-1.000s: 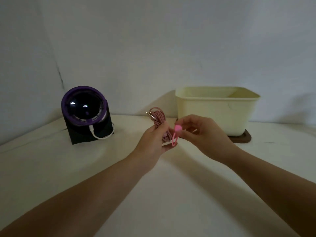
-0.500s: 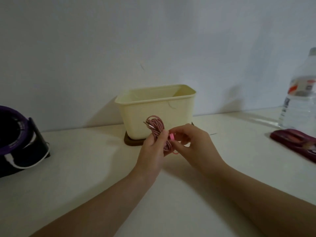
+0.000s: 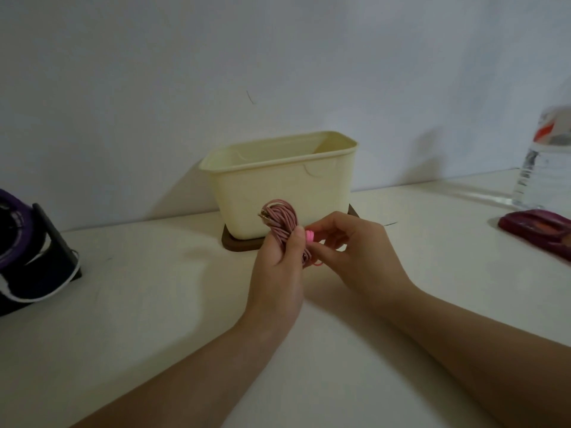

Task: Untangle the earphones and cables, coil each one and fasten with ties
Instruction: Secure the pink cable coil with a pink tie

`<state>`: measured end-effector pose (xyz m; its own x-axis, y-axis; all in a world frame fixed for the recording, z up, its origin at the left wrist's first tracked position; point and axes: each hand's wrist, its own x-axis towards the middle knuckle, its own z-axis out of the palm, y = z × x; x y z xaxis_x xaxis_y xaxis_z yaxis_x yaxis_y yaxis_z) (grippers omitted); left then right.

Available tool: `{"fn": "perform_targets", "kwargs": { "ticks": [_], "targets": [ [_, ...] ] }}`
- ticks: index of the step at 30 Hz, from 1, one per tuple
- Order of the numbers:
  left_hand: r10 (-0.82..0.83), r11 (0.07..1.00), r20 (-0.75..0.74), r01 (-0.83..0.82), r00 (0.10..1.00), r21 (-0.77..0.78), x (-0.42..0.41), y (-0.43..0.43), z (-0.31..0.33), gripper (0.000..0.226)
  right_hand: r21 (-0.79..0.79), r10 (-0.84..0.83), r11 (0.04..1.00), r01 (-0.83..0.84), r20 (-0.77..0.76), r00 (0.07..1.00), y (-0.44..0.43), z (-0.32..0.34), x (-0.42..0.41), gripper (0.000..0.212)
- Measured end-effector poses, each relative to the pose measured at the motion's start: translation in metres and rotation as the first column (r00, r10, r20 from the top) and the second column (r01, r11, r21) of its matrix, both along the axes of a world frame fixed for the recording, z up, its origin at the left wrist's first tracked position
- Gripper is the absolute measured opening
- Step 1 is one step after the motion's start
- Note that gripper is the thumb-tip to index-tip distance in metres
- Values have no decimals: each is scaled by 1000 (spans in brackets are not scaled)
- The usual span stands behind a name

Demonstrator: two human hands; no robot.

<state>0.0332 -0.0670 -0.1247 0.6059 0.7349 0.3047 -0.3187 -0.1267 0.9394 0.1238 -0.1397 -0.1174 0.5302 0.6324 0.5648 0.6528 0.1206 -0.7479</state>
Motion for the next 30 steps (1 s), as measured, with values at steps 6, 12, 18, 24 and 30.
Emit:
{"fn": "perform_targets", "kwargs": {
  "ticks": [6,12,18,24,30],
  "targets": [
    [62,995,13,-63,998,81,-2,-4,2,21,37,11,999,-9,-44,999,-1,1,-4,6],
    [89,986,9,-90,996,144,-2,-6,2,19,58,24,998,-20,-75,997,-2,3,-6,5],
    [94,985,-3,-93,996,147,-2,-6,3,19,51,5,999,-2,-42,999,-3,5,-6,9],
    [47,999,-23,-47,999,-23,-5,5,7,26,-20,19,1000,-20,-76,997,-6,8,-3,22],
    [132,985,-129,-116,983,124,-15,32,18,26,25,7,1000,-1,-240,971,-17,25,10,22]
  ]
}}
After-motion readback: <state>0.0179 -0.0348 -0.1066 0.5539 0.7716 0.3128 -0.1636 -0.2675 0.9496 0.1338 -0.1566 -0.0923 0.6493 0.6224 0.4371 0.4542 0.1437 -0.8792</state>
